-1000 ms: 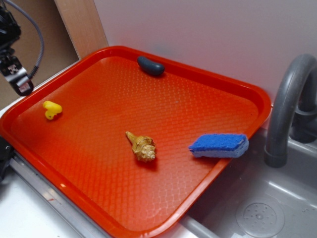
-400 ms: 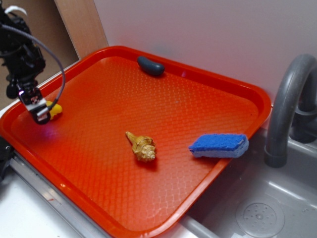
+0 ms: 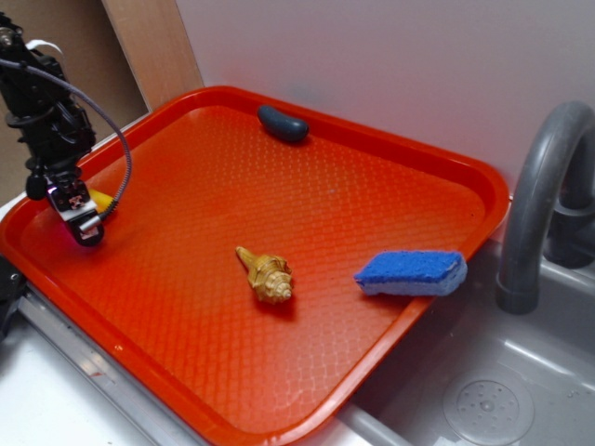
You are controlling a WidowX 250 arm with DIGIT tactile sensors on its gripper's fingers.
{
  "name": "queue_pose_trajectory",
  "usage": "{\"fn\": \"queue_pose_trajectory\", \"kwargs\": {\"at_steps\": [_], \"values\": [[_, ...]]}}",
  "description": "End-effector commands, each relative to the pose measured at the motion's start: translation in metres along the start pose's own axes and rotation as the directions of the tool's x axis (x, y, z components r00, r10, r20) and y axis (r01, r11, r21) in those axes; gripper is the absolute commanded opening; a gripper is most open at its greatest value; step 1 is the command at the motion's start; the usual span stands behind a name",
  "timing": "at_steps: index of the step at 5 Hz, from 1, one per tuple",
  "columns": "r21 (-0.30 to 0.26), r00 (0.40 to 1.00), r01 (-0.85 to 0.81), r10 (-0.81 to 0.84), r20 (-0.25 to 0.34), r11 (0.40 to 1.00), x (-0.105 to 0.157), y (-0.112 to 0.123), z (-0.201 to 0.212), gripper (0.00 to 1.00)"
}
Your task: Grab the yellow duck.
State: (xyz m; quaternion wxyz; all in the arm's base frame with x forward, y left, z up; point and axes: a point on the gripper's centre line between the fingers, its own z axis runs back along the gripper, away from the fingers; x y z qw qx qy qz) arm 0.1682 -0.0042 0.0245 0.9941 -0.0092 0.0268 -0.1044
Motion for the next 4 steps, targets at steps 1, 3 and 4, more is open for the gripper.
{"fn": "queue_pose_trajectory", "kwargs": {"at_steps": [1, 3, 4], "values": [[-0.007, 1.0, 0.03, -0.029, 0.007, 1.0, 0.039, -0.001, -0.004, 1.0], [-0.012, 0.999, 0.015, -0.014, 0.037, 1.0, 0.029, -0.005, 0.018, 0.0], [-0.051, 0.994, -0.006, 0.012, 0.107, 0.999, 0.012, -0.01, 0.067, 0.0]]}}
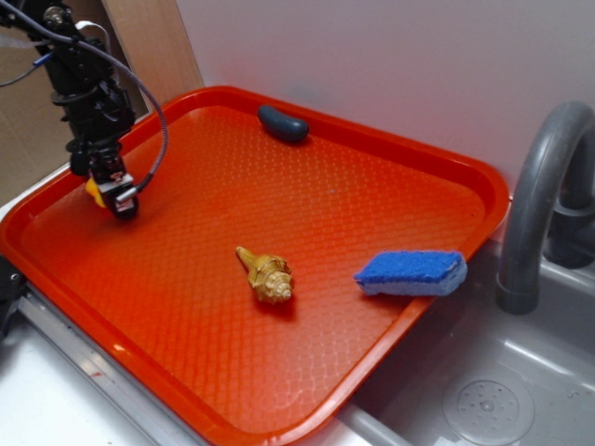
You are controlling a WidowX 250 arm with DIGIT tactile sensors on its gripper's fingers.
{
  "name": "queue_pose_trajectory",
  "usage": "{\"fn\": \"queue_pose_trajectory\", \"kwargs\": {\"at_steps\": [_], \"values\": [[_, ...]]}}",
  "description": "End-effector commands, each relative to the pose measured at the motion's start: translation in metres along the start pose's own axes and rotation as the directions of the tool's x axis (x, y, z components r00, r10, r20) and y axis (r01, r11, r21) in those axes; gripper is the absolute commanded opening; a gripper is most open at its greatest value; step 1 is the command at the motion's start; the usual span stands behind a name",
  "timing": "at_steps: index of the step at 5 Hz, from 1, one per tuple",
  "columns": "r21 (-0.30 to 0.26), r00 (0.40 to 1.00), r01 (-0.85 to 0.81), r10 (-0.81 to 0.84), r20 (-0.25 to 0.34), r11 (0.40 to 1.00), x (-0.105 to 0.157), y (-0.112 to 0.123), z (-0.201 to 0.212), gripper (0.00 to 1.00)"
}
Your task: Grab the yellow duck.
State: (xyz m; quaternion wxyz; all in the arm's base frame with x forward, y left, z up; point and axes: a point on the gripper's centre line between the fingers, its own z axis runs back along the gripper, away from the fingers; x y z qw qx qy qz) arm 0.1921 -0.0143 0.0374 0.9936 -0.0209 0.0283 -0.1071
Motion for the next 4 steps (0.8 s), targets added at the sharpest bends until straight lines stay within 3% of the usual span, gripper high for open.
{"fn": "queue_pose_trajectory", "kwargs": {"at_steps": [1, 3, 4], "values": [[-0.067, 0.975, -0.057, 0.07, 0.21, 0.996, -0.019, -0.012, 0.101, 0.0], [-0.059, 0.978, -0.169, 0.175, 0.114, 0.984, 0.01, -0.011, 0.202, 0.0], [-0.054, 0.98, -0.162, 0.167, 0.108, 0.985, 0.012, -0.011, 0.2, 0.0]]}}
